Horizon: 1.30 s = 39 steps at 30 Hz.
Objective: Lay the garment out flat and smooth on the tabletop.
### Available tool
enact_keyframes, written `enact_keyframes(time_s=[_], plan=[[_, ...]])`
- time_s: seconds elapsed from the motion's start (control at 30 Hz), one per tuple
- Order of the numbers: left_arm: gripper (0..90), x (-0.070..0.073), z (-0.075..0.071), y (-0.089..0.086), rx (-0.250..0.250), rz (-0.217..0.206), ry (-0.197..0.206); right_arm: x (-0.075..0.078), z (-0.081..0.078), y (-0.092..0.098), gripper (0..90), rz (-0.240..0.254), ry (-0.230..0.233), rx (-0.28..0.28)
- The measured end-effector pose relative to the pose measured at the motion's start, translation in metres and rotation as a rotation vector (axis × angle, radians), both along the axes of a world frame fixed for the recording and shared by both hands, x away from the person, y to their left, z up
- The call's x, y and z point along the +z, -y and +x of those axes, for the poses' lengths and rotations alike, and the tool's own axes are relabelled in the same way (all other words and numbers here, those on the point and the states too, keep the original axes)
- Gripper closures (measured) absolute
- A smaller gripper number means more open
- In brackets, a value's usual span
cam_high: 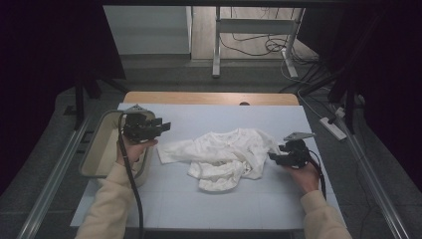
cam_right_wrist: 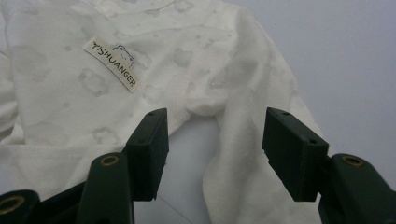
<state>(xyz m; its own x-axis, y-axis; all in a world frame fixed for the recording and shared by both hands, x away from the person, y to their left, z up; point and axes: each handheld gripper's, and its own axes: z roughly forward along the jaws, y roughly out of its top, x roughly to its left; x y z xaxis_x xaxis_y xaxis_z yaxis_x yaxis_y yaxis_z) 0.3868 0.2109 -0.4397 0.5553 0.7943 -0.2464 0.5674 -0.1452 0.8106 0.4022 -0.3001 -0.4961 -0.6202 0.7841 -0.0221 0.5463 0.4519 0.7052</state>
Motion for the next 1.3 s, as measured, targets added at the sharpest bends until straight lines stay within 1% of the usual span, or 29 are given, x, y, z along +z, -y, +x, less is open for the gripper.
enact_keyframes(time_s=[0.17, 0.27, 0.4, 0.47, 0.53, 0.63, 0.8, 0.93, 1.03, 1.23, 1.3], plan=[[46.3, 0.004, -0.002, 0.011, -0.040, 0.014, 0.005, 0.001, 0.000, 0.001, 40.3, 0.000, 0.004, -0.005], [45.0, 0.004, -0.004, 0.017, -0.065, 0.011, 0.003, 0.003, 0.000, 0.005, 40.0, 0.008, 0.014, -0.016], [43.5, 0.003, -0.004, 0.026, -0.101, 0.012, -0.007, 0.012, -0.001, 0.017, 40.0, 0.046, 0.034, -0.054], [42.9, 0.002, -0.004, 0.031, -0.118, 0.023, -0.012, 0.014, -0.001, 0.022, 40.0, 0.056, 0.042, -0.066], [42.6, 0.001, -0.003, 0.035, -0.129, 0.030, -0.017, 0.015, -0.001, 0.024, 39.9, 0.058, 0.044, -0.074], [42.1, -0.001, -0.003, 0.039, -0.144, 0.036, -0.023, 0.015, 0.000, 0.028, 39.8, 0.047, 0.042, -0.080], [41.1, -0.005, -0.002, 0.045, -0.163, 0.044, -0.035, 0.013, 0.002, 0.036, 39.8, 0.052, 0.035, -0.106], [40.2, -0.007, -0.002, 0.049, -0.175, 0.056, -0.045, 0.011, 0.003, 0.045, 39.8, 0.037, 0.030, -0.129], [39.6, -0.009, -0.002, 0.051, -0.182, 0.058, -0.052, 0.009, 0.004, 0.049, 39.8, 0.029, 0.021, -0.146], [38.3, -0.010, -0.002, 0.053, -0.184, 0.062, -0.055, 0.000, 0.008, 0.056, 40.0, -0.002, -0.019, -0.170], [37.9, -0.010, -0.002, 0.053, -0.185, 0.063, -0.056, -0.002, 0.009, 0.058, 40.5, -0.003, -0.032, -0.177]])
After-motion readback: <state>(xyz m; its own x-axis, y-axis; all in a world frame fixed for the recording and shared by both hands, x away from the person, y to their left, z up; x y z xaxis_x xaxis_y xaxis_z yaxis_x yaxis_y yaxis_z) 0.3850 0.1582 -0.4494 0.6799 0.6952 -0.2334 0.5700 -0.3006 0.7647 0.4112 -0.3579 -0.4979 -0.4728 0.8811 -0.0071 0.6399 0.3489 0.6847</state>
